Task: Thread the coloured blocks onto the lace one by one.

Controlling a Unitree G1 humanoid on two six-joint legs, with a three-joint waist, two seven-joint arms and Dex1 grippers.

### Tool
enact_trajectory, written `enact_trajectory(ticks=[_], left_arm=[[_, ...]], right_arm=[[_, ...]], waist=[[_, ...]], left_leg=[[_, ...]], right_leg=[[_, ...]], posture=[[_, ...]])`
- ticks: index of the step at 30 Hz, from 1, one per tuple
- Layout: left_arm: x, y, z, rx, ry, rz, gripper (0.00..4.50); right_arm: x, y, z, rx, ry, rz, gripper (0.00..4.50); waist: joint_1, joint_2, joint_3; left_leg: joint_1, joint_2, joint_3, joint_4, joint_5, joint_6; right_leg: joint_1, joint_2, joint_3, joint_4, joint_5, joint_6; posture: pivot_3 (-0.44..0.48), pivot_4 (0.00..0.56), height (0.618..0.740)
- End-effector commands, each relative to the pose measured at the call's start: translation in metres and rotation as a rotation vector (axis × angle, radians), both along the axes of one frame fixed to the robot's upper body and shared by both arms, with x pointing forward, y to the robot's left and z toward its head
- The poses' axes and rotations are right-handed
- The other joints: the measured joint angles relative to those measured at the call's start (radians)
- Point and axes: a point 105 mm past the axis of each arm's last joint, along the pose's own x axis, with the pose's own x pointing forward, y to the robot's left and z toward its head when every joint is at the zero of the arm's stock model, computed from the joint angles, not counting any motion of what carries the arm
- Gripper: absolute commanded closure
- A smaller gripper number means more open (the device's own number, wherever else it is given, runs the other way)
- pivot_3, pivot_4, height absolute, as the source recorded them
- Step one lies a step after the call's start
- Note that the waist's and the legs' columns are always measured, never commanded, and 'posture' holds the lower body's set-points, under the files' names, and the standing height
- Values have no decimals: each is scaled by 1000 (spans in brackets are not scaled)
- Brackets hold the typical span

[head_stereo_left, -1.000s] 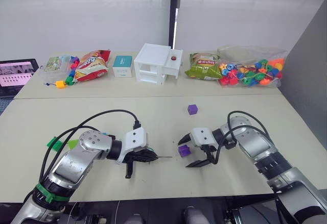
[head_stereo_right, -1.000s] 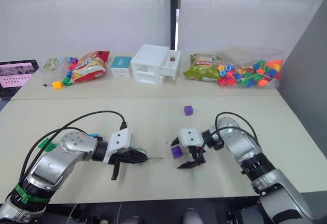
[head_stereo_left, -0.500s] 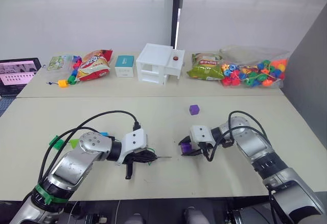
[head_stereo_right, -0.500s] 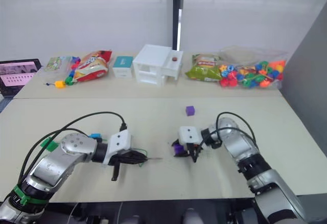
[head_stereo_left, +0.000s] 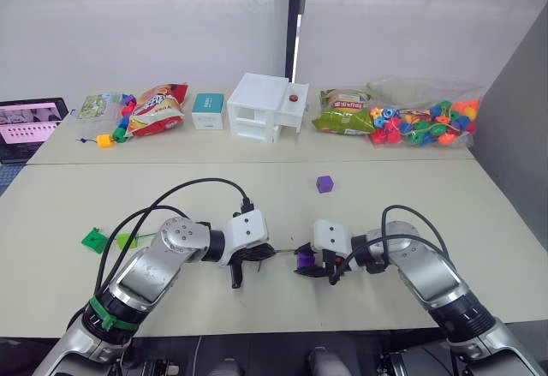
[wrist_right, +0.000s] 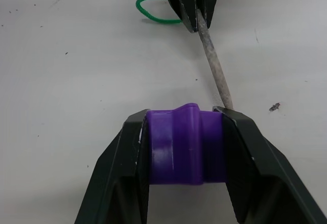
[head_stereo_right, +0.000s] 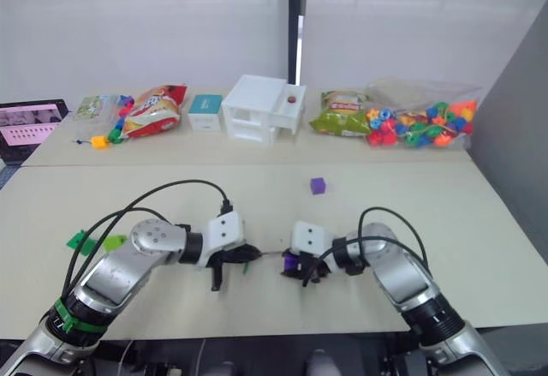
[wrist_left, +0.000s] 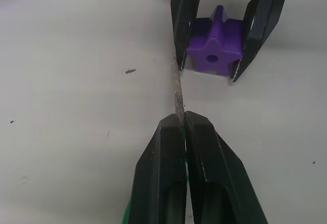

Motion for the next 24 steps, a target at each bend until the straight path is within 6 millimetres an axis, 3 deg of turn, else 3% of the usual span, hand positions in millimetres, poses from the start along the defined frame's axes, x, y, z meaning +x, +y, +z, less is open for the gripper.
enact_trajectory(ticks=[1, 24], left_arm=[[-11, -8, 9, 0, -9, -75, 4500], [-14, -15, 9, -23, 11, -112, 4500]], right_arm=[[1, -1, 6, -2, -29, -7, 3123], [-2, 1, 11, 1, -37, -13, 3123]], waist=[[0, 0, 0], [0, 0, 0]], left_leg=[[0, 0, 0, 0, 0, 0], [0, 0, 0, 0, 0, 0]], right_leg=[[0, 0, 0, 0, 0, 0], [0, 0, 0, 0, 0, 0]], posture=[[0, 150, 740], [0, 150, 740]])
